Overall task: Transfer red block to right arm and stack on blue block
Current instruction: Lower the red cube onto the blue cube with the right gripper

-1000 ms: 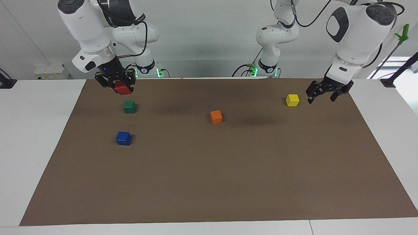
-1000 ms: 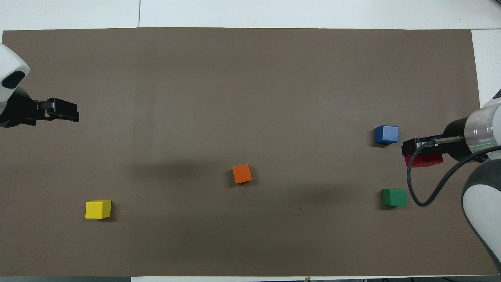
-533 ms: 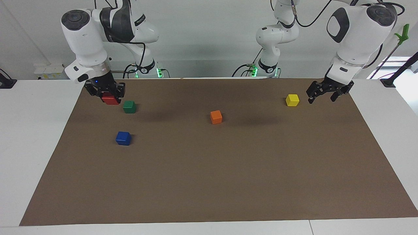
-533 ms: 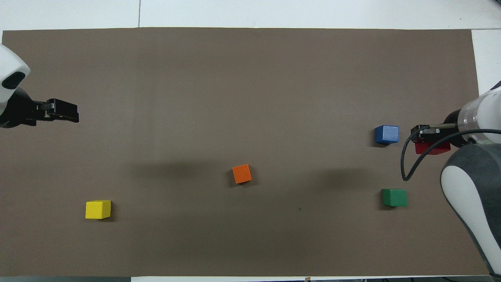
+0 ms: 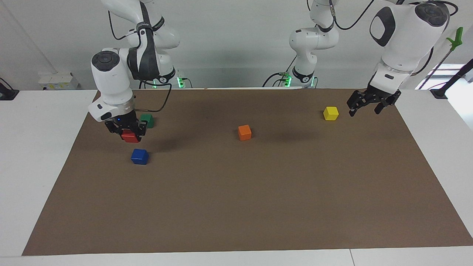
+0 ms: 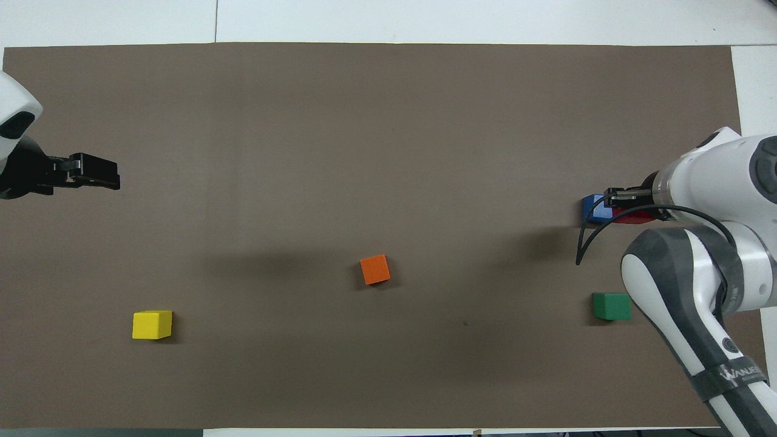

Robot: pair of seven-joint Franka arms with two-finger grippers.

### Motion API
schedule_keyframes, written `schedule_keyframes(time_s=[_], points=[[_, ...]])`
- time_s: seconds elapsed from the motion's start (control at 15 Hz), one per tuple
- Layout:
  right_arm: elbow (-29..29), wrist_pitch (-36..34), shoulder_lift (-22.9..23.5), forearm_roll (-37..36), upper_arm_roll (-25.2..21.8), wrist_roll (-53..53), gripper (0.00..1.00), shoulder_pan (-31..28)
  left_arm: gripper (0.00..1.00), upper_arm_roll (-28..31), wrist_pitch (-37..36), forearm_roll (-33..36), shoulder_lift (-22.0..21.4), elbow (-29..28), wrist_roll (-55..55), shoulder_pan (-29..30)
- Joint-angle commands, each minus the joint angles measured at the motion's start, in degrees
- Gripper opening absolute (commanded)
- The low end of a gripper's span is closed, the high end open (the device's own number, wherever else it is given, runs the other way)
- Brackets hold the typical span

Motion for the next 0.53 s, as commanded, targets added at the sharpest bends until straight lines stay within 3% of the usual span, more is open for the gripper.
schedule_keyframes(time_s=[0.0, 0.47], points=[[-3.2, 4.6, -0.7, -2.6, 0.8, 1.5, 0.00, -1.0, 1.00, 1.0, 0.3, 0.9, -1.2, -1.7, 0.6, -1.0], [-6.1, 14.0, 3.2, -3.6, 0.8, 0.7, 0.00, -3.3, 1.00, 0.9, -3.9, 0.7, -1.5, -1.3, 0.7, -1.9]])
